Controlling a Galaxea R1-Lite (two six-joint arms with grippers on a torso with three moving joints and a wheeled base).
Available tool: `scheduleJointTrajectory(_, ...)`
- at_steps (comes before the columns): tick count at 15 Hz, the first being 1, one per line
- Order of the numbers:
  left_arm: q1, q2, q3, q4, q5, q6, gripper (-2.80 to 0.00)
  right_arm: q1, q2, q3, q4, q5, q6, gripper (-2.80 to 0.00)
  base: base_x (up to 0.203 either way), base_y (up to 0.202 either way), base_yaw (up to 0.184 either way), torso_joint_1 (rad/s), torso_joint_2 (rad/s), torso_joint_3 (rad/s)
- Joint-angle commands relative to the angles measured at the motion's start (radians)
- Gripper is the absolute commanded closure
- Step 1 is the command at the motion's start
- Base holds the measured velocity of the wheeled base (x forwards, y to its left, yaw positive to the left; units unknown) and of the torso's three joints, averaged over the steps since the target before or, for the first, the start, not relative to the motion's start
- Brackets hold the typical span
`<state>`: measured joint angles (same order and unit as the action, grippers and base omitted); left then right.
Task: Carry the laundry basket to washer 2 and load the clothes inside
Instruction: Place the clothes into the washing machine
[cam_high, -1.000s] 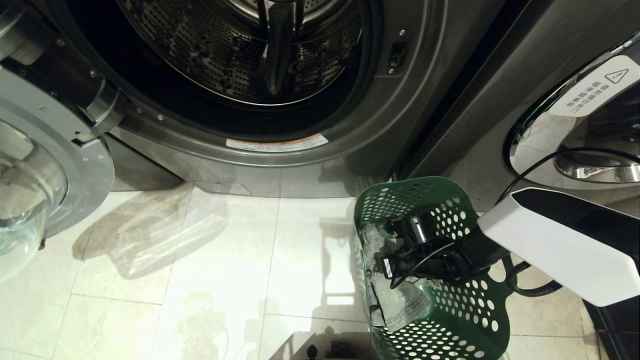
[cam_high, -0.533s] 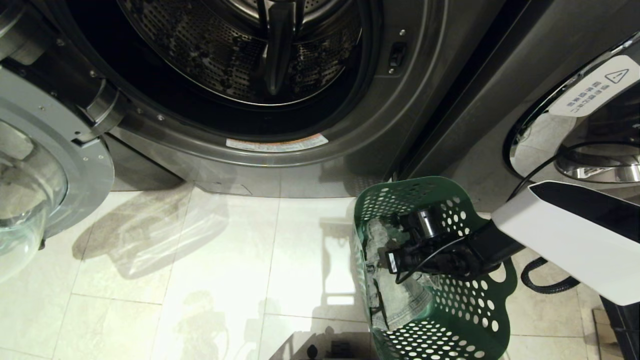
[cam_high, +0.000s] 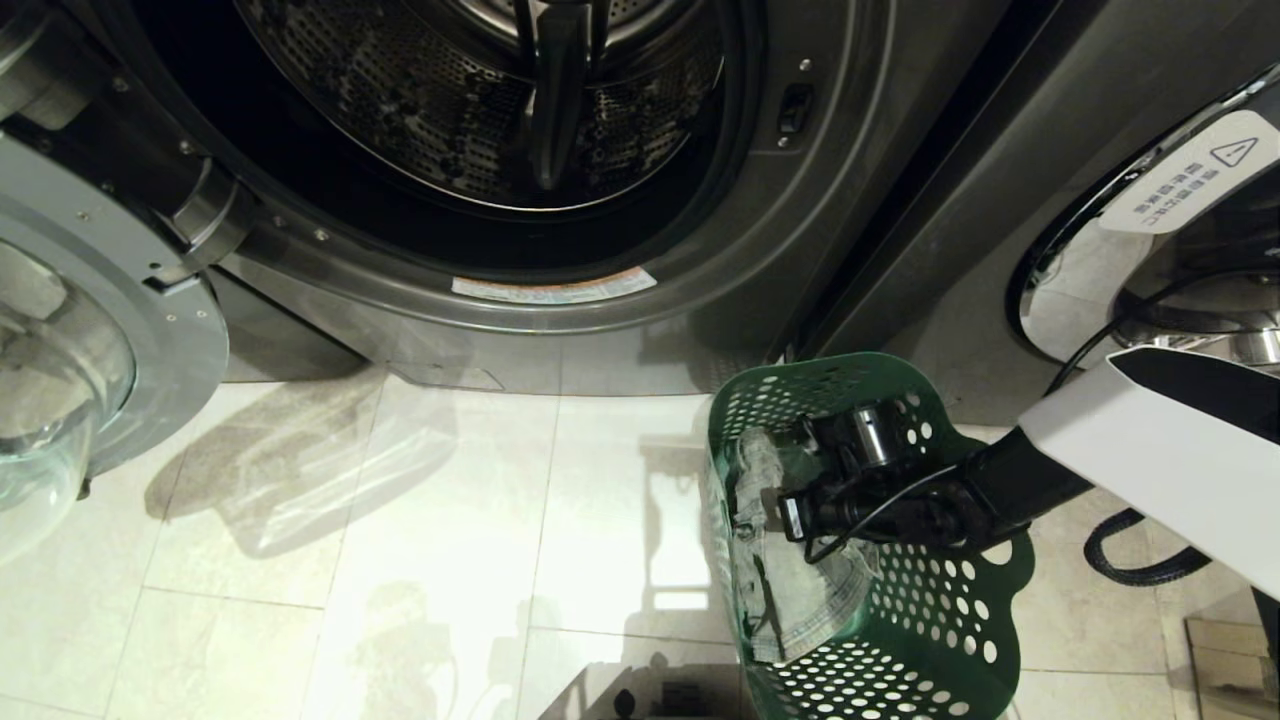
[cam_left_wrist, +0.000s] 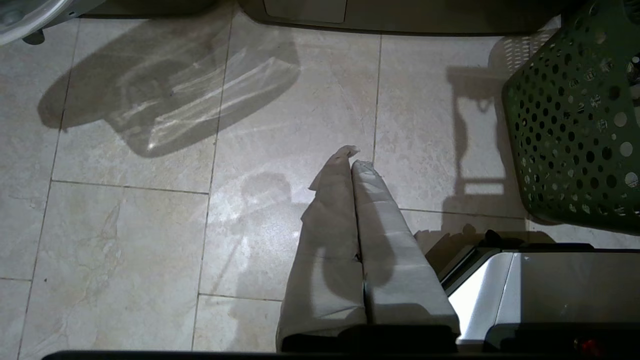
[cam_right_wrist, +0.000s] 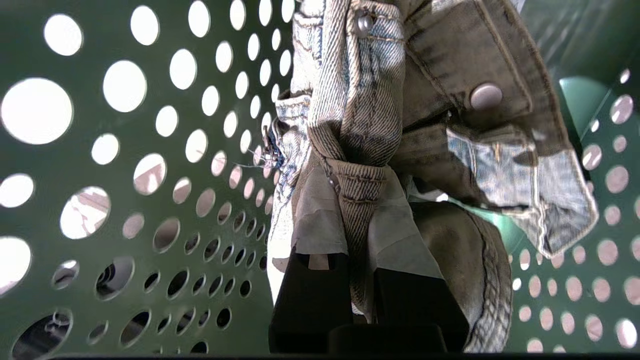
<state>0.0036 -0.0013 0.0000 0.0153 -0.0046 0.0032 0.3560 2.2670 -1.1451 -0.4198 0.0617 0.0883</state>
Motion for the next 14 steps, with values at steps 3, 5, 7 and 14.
scheduleJointTrajectory(3, -0.001, 0.000, 0.000, 0.000, 0.000, 0.000, 0.00, -0.010, -0.021, 0.045, -0.003, 0.001, 0.002, 0.00, 0.000, 0.000, 0.000, 0.000, 0.00, 0.105)
scheduleJointTrajectory(5, 0.000, 0.000, 0.000, 0.000, 0.000, 0.000, 0.00, -0.015, -0.039, 0.074, -0.007, 0.001, 0.005, 0.00, 0.000, 0.000, 0.000, 0.005, 0.00, 0.190)
scheduleJointTrajectory(7, -0.001, 0.000, 0.001, 0.000, 0.000, 0.000, 0.00, -0.020, -0.062, 0.095, -0.007, 0.001, 0.006, 0.00, 0.000, 0.000, 0.000, 0.001, 0.00, 0.206)
scheduleJointTrajectory(14, 0.000, 0.000, 0.000, 0.000, 0.000, 0.000, 0.00, -0.020, -0.234, 0.198, -0.004, 0.007, 0.015, 0.00, 0.000, 0.000, 0.000, 0.002, 0.00, 0.201)
